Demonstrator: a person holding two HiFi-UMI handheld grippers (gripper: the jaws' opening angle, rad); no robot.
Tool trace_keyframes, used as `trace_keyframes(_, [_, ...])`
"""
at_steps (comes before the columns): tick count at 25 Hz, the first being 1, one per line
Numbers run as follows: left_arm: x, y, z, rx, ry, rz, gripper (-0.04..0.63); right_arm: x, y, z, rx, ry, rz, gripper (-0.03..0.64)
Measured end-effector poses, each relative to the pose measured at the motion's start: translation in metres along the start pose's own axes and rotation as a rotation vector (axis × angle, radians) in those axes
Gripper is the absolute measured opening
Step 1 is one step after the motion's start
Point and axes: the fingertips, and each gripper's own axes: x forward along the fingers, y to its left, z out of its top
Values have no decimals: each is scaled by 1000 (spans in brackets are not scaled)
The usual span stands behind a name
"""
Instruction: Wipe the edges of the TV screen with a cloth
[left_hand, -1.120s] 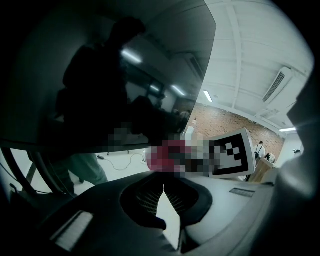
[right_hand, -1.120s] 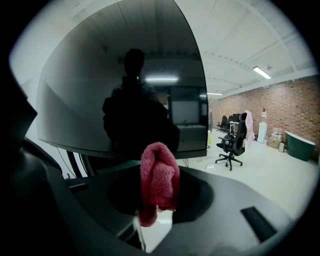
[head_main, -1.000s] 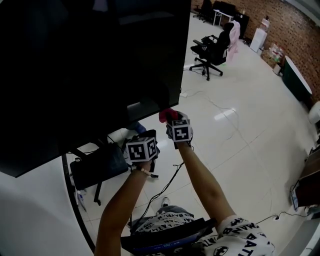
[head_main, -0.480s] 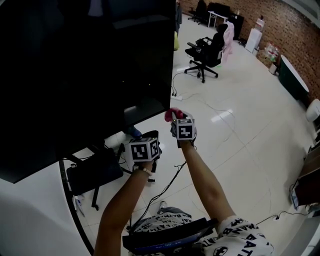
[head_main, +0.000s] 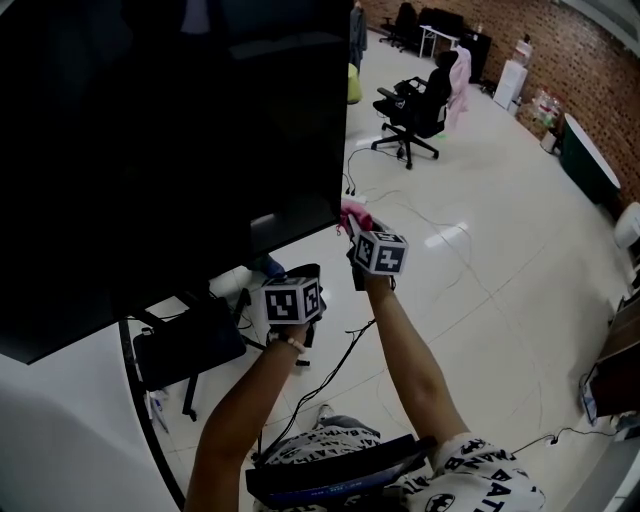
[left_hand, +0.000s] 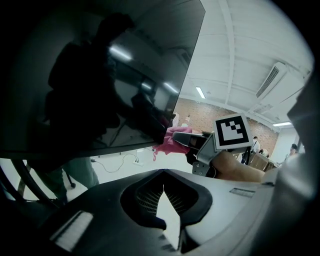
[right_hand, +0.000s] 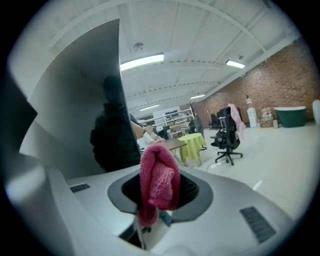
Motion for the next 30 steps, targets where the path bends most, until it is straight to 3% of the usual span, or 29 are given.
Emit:
trace_keyframes(4, [-2, 1, 4, -8, -3, -7, -14, 8, 10, -6, 87, 19, 102, 117])
trace_keyframes(9, [-5, 10, 23, -1, -35, -4, -14, 12, 19, 2, 1, 23, 128, 117])
trace_keyframes(16, [-11, -7, 81, 51, -99, -25, -14, 8, 31, 39, -171, 9, 104, 117])
trace_keyframes(30, [-48, -66, 216, 181, -265, -103, -14, -20, 63, 139, -322, -124, 130, 117])
